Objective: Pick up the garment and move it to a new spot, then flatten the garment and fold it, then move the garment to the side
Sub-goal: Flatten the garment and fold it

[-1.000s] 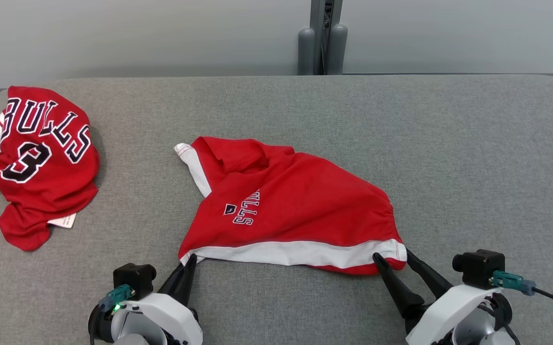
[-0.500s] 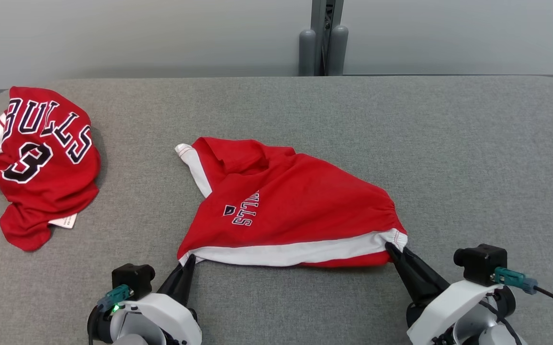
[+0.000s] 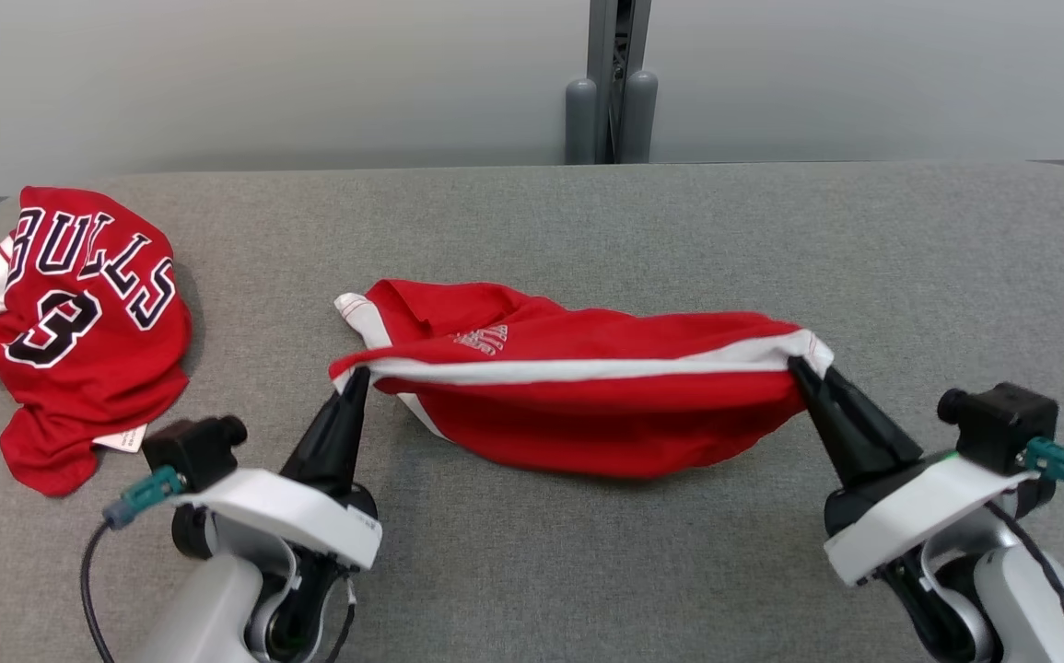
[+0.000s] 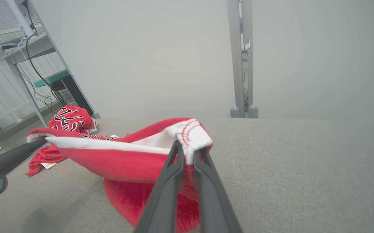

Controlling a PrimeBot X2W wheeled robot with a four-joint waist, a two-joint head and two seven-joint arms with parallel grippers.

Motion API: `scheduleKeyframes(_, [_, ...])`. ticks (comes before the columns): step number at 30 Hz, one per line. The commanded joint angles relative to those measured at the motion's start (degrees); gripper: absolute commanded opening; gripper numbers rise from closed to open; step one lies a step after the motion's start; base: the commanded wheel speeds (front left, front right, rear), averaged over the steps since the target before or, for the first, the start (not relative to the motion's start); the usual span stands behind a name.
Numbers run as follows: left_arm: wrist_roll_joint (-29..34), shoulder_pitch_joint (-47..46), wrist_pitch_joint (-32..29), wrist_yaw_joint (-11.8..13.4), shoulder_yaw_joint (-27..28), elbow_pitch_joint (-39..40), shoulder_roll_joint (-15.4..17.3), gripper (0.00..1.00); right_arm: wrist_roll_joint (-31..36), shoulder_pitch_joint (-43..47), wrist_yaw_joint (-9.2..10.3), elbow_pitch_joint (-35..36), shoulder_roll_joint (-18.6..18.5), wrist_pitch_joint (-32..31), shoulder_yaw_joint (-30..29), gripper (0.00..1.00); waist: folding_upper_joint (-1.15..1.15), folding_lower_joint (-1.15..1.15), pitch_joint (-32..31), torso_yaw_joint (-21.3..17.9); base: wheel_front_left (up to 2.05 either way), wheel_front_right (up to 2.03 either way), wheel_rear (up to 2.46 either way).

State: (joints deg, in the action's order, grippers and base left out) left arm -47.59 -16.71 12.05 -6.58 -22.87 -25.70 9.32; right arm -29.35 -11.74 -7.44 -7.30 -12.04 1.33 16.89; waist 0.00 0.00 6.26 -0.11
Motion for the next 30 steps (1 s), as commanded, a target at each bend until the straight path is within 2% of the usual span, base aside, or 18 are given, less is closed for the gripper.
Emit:
scheduleKeyframes(1, [-0.89,-1.98,-1.01,-0.36,0.51,2.03,0.88,0.0,0.66,-1.53,-0.09,1.11,-0.79,-0.62,-0.84,0.0,0.0,0.0,-0.33,-0.18,0.0,0.0,0.0])
scheduleKeyframes(6, [-2.53,-8.52,-7.38,-0.36,0.95,8.63,3.36,0.0,2.2,-7.77,-0.09,3.77,-2.73,-4.12,-1.62,0.0,0.0,0.0,-0.5,-0.92,0.0,0.0,0.0])
scheduleKeyframes(9, [-4.18,-14.75,-11.94,0.28,1.99,9.67,4.2,0.0,2.28,-14.22,-0.09,2.54,-3.68,-6.6,-0.57,0.0,0.0,0.0,0.36,-2.11,0.0,0.0,0.0])
scheduleKeyframes(11, [-4.6,-22.38,-15.9,1.61,3.11,7.92,5.36,0.0,2.27,-23.0,-0.09,-1.62,-3.66,-8.14,1.81,0.0,0.0,0.0,2.38,-3.52,0.0,0.0,0.0])
scheduleKeyframes(12, [-4.6,-22.38,-15.9,1.61,3.11,7.92,5.36,0.0,2.27,-23.0,-0.09,-1.62,-3.66,-8.14,1.81,0.0,0.0,0.0,2.38,-3.52,0.0,0.0,0.0])
scheduleKeyframes(17, [-4.12,-36.7,-18.74,3.28,4.84,2.26,5.34,0.0,4.17,-40.58,-0.09,-12.28,-2.37,-6.79,6.45,0.0,0.0,0.0,8.5,-4.22,0.0,0.0,0.0])
scheduleKeyframes(21, [-1.96,-47.83,-16.63,3.64,5.12,-2.75,4.55,0.0,7.46,-54.51,-0.09,-21.79,-0.88,-2.36,7.74,0.0,0.0,0.0,13.65,-3.3,0.0,0.0,0.0])
scheduleKeyframes(24, [0.26,-55.42,-12.11,3.15,5.67,-6.5,3.99,0.0,11.3,-62.91,-0.09,-28.22,0.09,3.08,6.89,0.0,0.0,0.0,16.2,-2.4,0.0,0.0,0.0])
scheduleKeyframes(27, [2.13,-60.23,-6.94,2.06,5.43,-9.72,3.32,0.0,15.36,-67.98,-0.06,-33.88,0.83,8.97,5.33,0.0,0.0,0.0,17.86,-1.5,0.0,0.0,0.0])
scheduleKeyframes(30, [1.03,-61.12,-3.44,0.58,5.63,-12.21,1.99,0.0,18.78,-69.45,-0.05,-38.01,1.8,12.65,3.42,0.0,0.0,0.0,18.56,-0.87,0.0,0.0,0.0])
